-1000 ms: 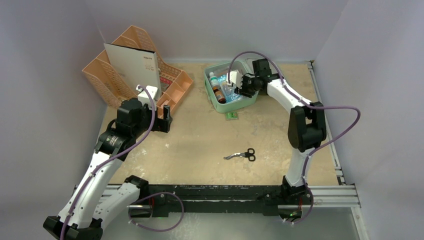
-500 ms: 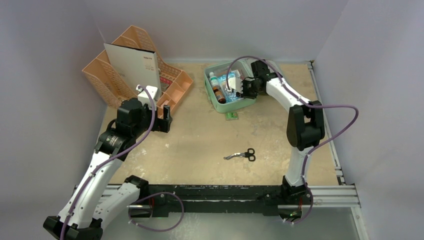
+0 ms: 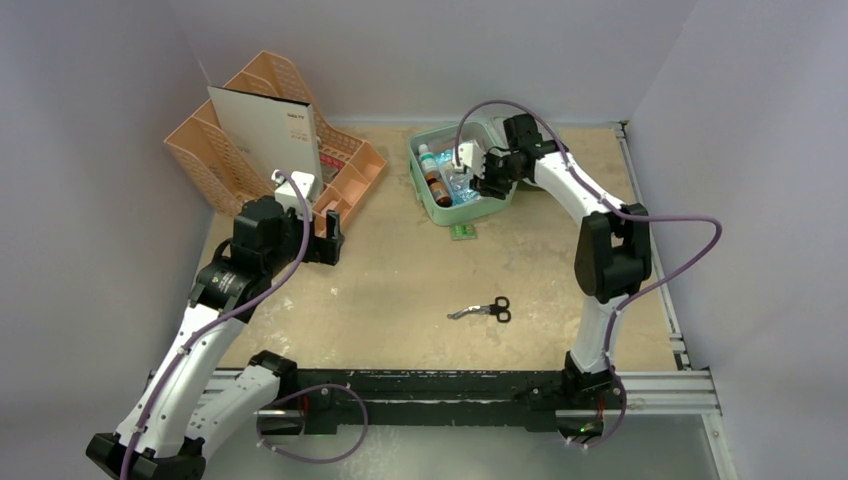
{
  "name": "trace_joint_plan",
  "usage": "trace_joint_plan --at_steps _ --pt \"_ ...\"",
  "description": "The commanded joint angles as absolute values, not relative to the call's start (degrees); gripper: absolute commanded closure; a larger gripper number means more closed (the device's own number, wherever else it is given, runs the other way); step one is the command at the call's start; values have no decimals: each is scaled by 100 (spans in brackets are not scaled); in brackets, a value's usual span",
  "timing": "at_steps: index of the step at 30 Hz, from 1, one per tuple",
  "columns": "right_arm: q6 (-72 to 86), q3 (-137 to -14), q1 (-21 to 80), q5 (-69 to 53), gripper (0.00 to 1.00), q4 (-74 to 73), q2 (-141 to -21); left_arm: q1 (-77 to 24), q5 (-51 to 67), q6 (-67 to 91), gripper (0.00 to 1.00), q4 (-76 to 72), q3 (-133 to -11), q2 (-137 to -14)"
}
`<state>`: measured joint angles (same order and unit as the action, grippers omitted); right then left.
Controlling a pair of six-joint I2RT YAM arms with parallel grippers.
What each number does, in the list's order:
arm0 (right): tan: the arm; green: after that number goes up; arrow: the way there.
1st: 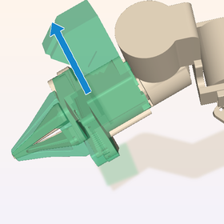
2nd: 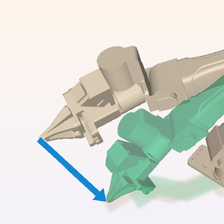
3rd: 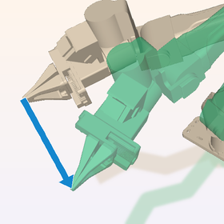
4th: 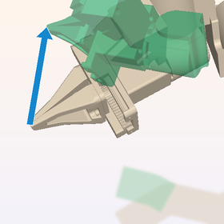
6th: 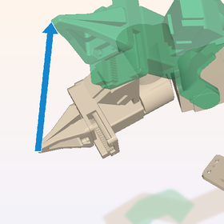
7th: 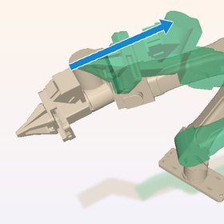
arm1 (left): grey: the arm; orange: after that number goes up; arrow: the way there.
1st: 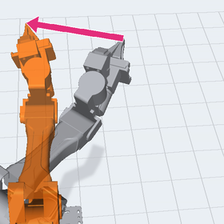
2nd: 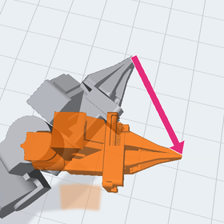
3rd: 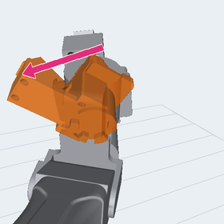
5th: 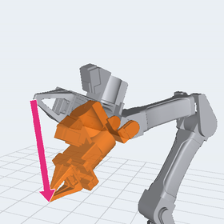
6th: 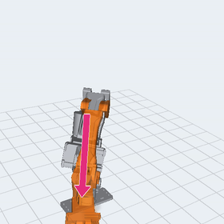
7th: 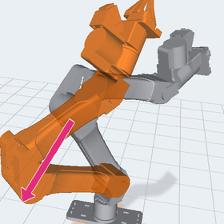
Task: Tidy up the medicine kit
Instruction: Place the medical item at the medicine box, then adjust the medical item in the medicine box.
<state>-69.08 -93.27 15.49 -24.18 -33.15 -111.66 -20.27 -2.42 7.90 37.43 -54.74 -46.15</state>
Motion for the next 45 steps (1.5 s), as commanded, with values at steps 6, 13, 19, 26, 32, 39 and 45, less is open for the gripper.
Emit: trace_joint_plan --at_steps 6,13,19,26,32,39,45 --pt "-2399 -9039 1582 -2718 58 -610 -10838 -2004 -311 756 3 3617 -5476 -4559" --pt "-756 -9412 1588 -657 69 -845 -11167 -2004 -289 756 3 3612 -5478 -4577" --pt "-365 -9381 1590 -681 75 -1182 -11285 -2004 -285 756 3 3613 -5476 -4565" --pt "-375 -9396 1591 -587 74 -1641 -11568 -2004 -274 756 3 3612 -5476 -4577" --pt "-907 -9325 1636 -528 75 -2126 -11678 -2002 -290 756 3 3625 -5478 -4579" --pt "-1061 -9399 1652 -272 75 -2155 -11543 -2004 -311 747 3 3621 -5482 -4605" --pt "-666 -9965 1661 -103 65 -2404 -11364 -2004 -338 747 3 3625 -5476 -4625"
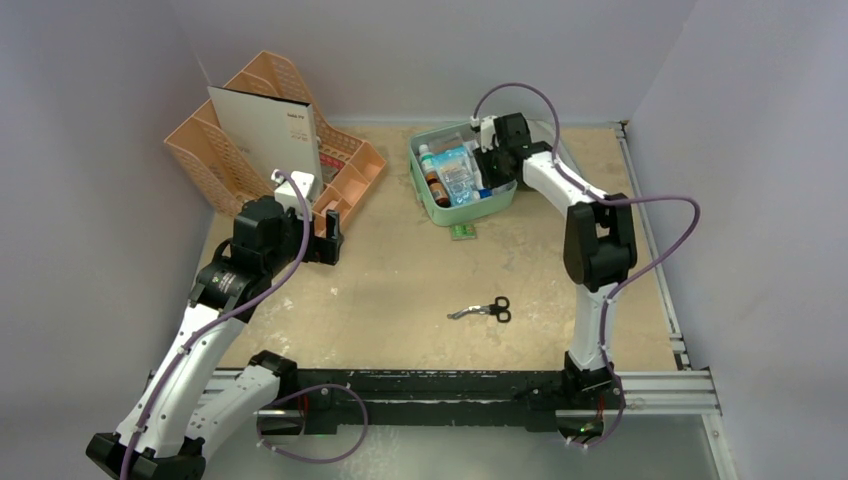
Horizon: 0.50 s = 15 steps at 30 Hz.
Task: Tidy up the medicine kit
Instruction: Adjust the medical item in the medicine box.
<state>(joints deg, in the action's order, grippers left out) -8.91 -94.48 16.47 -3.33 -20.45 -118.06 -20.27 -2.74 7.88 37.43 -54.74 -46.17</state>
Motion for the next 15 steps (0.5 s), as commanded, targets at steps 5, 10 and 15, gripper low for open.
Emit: trace_joint_plan --at_steps 5,10,15 --pt "-288 -9975 1661 -259 58 -2432 -10981 -2004 -352 751 3 3630 -5468 -4649" --pt "238 -9628 1713 -264 57 -2378 -10579 -2004 -352 756 3 3621 -5467 -4657" --pt "750 -8914 1792 -279 56 -2128 -9950 -2004 -352 765 3 3625 -5472 -4649"
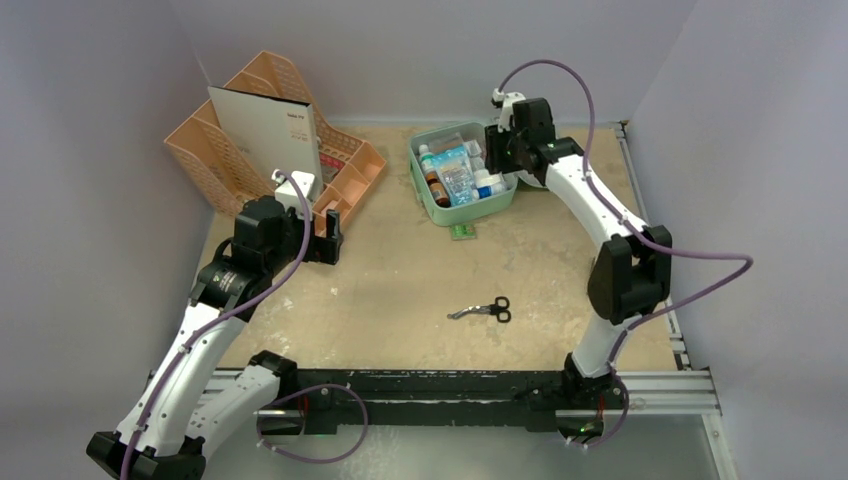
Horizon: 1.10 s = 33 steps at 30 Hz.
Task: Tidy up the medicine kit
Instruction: Adjust the medical item in the medicine box, then pick up the medical item at the center of the board.
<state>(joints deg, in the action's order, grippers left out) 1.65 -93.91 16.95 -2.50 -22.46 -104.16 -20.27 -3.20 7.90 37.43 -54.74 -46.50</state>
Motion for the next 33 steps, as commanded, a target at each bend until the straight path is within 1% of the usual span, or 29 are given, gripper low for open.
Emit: trace_joint_plan --at_steps 1,8,10,13,16,18,20,26,29,33 --pt "822 -8754 1834 -280 54 -2061 -9828 -2004 -356 765 3 3627 -5470 -4649" --pt "1383 -7039 2093 -107 41 -1033 -8985 -2004 -341 765 3 3621 -5474 -4615" --pt "1449 -6610 2227 -39 33 -664 -8858 -2000 -330 765 3 3621 -5471 -4604" --pt "1487 -6195 2448 209 26 -295 -8851 -2004 -312 765 3 3621 -5470 -4597" --pt "1510 -5952 2696 553 12 -26 -8954 -2004 -301 765 3 3621 -5467 -4580" --pt "1520 -5836 2864 810 9 231 -9046 -2004 -308 765 3 3621 -5468 -4571" --pt "1501 -5762 3024 1044 2 474 -9166 -2004 -299 765 3 3621 -5468 -4562" --pt "1450 -5863 3364 1615 1 667 -9604 -2004 -246 747 3 3630 -5467 -4555" --pt "1522 -5978 3478 2004 3 596 -9831 -2004 -225 751 3 3622 -5467 -4552" --pt "1681 -6023 3541 2203 3 619 -10017 -2004 -236 744 3 3625 -5471 -4553"
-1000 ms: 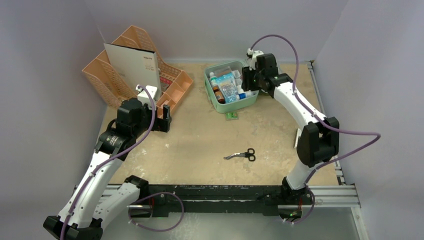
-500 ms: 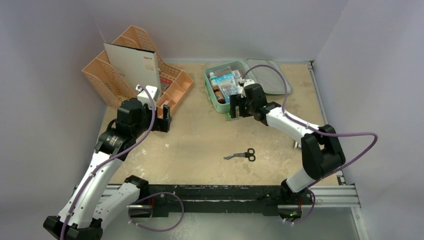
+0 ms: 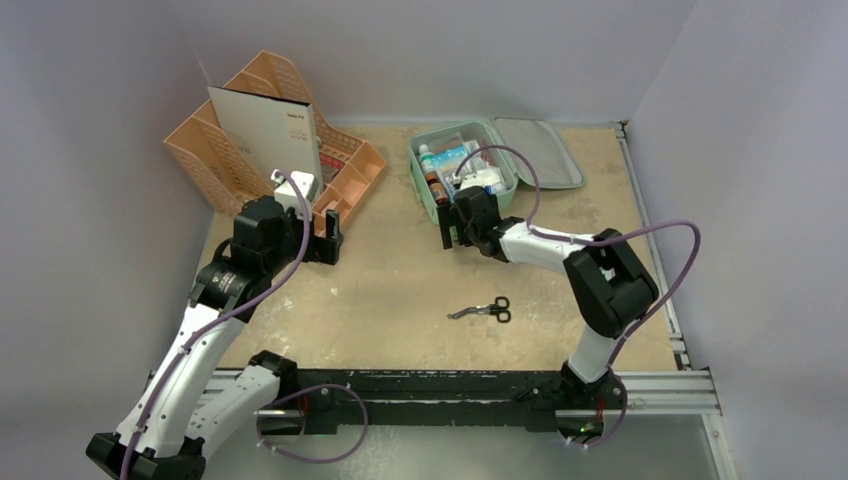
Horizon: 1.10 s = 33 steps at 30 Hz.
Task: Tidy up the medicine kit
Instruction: Pick up the medical item at the center of the board.
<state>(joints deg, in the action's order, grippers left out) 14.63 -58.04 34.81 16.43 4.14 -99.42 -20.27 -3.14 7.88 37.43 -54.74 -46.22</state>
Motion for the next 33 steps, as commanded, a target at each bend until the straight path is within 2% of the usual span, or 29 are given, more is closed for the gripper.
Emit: trace_joint_plan --at_steps 1,7,17,33 --pt "1703 -6021 3550 2236 3 645 -10059 -2004 -237 739 3 3623 -5468 -4553" --pt "1772 -6177 3615 2366 2 626 -10320 -2004 -242 738 3 3621 -5469 -4553" --pt "2094 -6569 3674 2643 7 280 -10691 -2004 -256 738 3 3621 -5459 -4544" --pt "2173 -6649 3683 2703 22 165 -10959 -2004 -272 738 3 3621 -5458 -4518"
